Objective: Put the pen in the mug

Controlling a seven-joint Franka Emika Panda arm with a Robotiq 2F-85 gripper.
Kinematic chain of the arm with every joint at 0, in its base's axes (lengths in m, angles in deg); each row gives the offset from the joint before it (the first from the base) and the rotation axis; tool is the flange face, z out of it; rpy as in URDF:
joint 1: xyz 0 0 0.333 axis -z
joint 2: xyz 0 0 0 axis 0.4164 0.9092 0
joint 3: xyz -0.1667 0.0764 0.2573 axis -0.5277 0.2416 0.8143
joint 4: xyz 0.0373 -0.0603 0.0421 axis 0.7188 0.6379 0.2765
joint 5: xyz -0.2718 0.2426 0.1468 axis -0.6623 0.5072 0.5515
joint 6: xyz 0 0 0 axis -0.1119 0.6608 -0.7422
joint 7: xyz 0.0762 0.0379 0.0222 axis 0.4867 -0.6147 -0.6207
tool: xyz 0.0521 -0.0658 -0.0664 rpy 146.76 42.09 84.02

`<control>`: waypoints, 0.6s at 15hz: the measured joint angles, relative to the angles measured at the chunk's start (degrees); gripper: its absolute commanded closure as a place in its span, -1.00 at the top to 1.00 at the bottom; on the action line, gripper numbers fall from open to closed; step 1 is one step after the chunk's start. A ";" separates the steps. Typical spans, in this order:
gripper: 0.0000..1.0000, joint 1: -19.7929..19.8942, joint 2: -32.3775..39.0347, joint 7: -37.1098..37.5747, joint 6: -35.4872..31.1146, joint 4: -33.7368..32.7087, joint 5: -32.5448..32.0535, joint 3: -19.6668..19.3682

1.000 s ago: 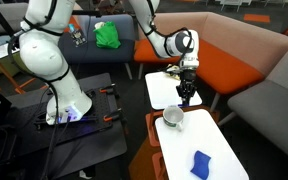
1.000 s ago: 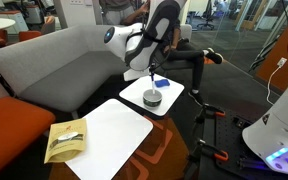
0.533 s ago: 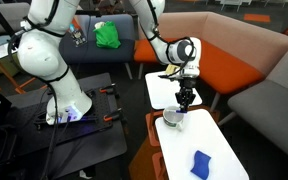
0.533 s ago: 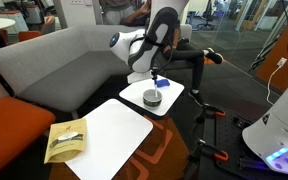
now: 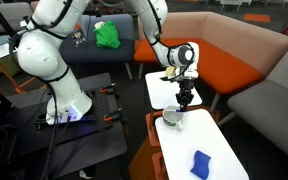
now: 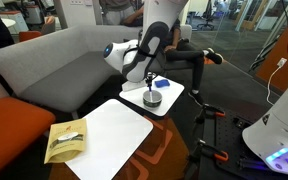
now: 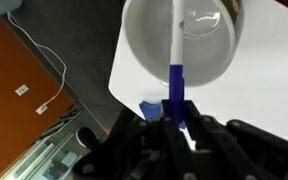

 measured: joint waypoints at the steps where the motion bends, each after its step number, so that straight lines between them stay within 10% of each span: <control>1: -0.01 -0.03 0.63 0.00 0.39 -0.54 0.10 0.12; 9: 1.00 -0.48 -0.60 0.00 2.14 -1.26 0.76 0.57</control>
